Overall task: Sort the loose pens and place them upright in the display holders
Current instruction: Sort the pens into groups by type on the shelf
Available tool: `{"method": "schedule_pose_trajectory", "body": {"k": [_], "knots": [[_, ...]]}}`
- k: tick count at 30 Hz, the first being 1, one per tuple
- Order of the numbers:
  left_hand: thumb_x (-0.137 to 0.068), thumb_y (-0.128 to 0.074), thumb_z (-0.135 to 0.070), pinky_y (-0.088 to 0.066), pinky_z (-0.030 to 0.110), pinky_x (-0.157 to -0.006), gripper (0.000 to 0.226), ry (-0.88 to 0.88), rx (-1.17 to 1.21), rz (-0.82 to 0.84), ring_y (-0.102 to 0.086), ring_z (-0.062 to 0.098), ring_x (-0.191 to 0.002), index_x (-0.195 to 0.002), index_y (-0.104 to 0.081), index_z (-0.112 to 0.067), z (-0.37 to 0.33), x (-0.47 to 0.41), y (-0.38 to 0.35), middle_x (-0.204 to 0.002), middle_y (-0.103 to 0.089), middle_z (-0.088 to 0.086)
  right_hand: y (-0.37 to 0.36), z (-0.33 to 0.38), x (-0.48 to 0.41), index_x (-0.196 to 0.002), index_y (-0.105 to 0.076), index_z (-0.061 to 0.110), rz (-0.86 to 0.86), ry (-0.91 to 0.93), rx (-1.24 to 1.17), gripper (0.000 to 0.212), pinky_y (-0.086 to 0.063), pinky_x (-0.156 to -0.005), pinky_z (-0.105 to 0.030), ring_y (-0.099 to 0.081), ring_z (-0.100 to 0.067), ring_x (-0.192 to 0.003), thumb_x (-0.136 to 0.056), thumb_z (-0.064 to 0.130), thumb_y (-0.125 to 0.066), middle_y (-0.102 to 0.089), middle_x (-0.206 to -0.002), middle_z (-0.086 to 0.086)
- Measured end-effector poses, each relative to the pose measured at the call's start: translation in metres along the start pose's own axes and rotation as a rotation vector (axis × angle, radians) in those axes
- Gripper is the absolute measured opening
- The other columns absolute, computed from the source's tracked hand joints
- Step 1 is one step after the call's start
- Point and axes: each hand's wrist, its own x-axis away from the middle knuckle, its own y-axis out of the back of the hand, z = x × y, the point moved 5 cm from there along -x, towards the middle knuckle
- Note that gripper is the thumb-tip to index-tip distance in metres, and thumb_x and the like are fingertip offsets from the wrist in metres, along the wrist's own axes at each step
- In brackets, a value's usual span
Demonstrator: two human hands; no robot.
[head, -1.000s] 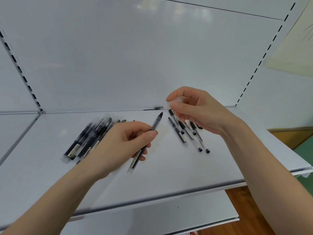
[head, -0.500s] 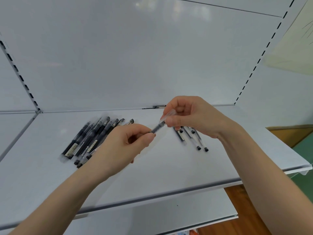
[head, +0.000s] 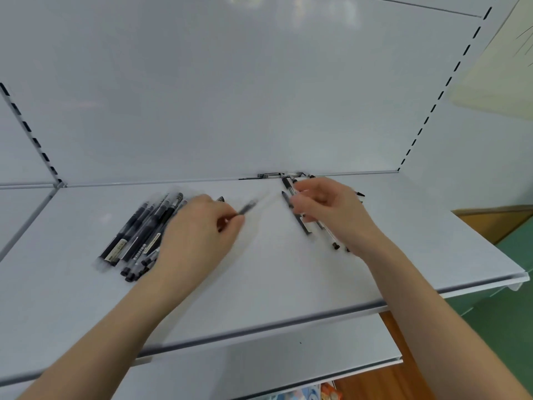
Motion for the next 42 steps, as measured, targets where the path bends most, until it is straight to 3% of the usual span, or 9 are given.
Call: {"method": "schedule_pose_trajectory", "body": {"k": [3, 12, 17, 20, 28, 32, 35, 38, 42], "knots": [[-0.089, -0.051, -0.030, -0.030, 0.030, -0.056, 0.027, 0.055, -0.237, -0.074, -0.046, 0.022, -0.072, -0.080, -0.064, -0.009, 0.018, -0.005, 0.004, -0.078, -0.050, 0.003, 0.022, -0.010, -0.004, -0.074, -0.063, 0.018, -0.184, 0.020, 0.397, 0.011, -0.040, -0.058, -0.008, -0.052, -0.004, -0.057, -0.085, 0.018, -0.062, -0.060, -0.065, 0.007], [-0.090, -0.048, -0.033, -0.023, 0.028, -0.050, 0.027, 0.021, -0.421, -0.082, -0.053, 0.031, -0.077, -0.091, -0.057, -0.008, 0.027, -0.007, -0.001, -0.087, -0.061, 0.010, -0.012, -0.012, -0.003, -0.088, -0.062, 0.002, 0.029, -0.071, 1.020, 0.021, -0.037, -0.063, -0.029, -0.056, -0.028, -0.078, -0.085, 0.021, -0.054, -0.066, -0.087, -0.012], [-0.088, -0.054, -0.031, -0.015, 0.024, -0.045, 0.028, -0.035, -0.370, -0.104, -0.056, 0.033, -0.072, -0.085, -0.060, -0.004, 0.027, -0.007, -0.001, -0.080, -0.062, 0.014, -0.010, -0.016, -0.005, -0.061, -0.044, 0.006, 0.020, -0.110, 0.936, 0.020, -0.025, -0.054, -0.028, -0.032, -0.022, -0.061, -0.079, 0.010, -0.050, -0.041, -0.062, -0.016], [-0.089, -0.052, -0.031, -0.028, 0.028, -0.051, 0.027, -0.047, -0.306, -0.115, -0.052, 0.029, -0.071, -0.085, -0.063, -0.007, 0.023, -0.006, 0.001, -0.078, -0.060, 0.009, -0.010, -0.013, 0.000, -0.075, -0.061, -0.008, -0.025, -0.042, 0.770, 0.023, -0.037, -0.059, -0.032, -0.044, -0.026, -0.063, -0.083, 0.013, -0.053, -0.061, -0.079, -0.027], [-0.087, -0.057, -0.024, -0.055, 0.032, -0.071, 0.016, 0.156, 0.555, 0.166, -0.069, 0.011, -0.065, -0.096, -0.063, -0.012, -0.021, -0.015, -0.022, -0.075, -0.071, -0.001, -0.035, 0.005, 0.035, -0.066, -0.062, 0.019, 0.067, 0.031, 0.180, 0.020, -0.042, -0.049, -0.014, -0.051, -0.002, -0.052, -0.084, 0.012, -0.061, -0.059, -0.056, 0.009], [-0.087, -0.056, -0.011, -0.056, 0.027, -0.064, 0.008, 0.176, 0.634, 0.196, -0.067, 0.017, -0.064, -0.093, -0.060, -0.009, -0.031, -0.019, -0.032, -0.075, -0.070, 0.006, -0.015, 0.003, 0.029, -0.070, -0.062, 0.022, 0.121, 0.012, 0.245, 0.018, -0.043, -0.051, -0.011, -0.055, 0.002, -0.054, -0.087, 0.017, -0.060, -0.062, -0.064, 0.008], [-0.086, -0.056, -0.011, -0.057, 0.032, -0.066, 0.007, 0.183, 0.640, 0.233, -0.066, 0.025, -0.068, -0.092, -0.060, -0.009, -0.032, -0.018, -0.037, -0.076, -0.069, 0.012, 0.030, -0.002, -0.006, -0.070, -0.061, 0.016, -0.161, 0.048, 0.465, 0.019, -0.039, -0.057, -0.007, -0.052, -0.004, -0.060, -0.088, 0.018, -0.057, -0.060, -0.065, 0.007], [-0.085, -0.058, -0.013, -0.057, 0.027, -0.060, 0.003, 0.182, 0.657, 0.268, -0.066, 0.024, -0.067, -0.087, -0.060, -0.013, -0.032, -0.014, -0.039, -0.074, -0.067, 0.012, 0.054, -0.017, -0.045, -0.087, -0.064, 0.003, -0.280, -0.021, 0.739, 0.020, -0.046, -0.073, -0.028, -0.060, -0.022, -0.082, -0.090, 0.017, -0.051, -0.067, -0.086, -0.006], [-0.085, -0.060, -0.014, -0.052, 0.018, -0.051, 0.003, 0.198, 0.699, 0.289, -0.063, 0.016, -0.061, -0.084, -0.061, -0.016, -0.025, -0.009, -0.031, -0.067, -0.065, 0.006, 0.052, -0.037, -0.077, -0.075, -0.056, 0.004, -0.171, -0.207, 0.972, 0.011, -0.033, -0.052, -0.023, -0.055, -0.031, -0.076, -0.084, 0.010, -0.052, -0.058, -0.075, -0.010]]}}
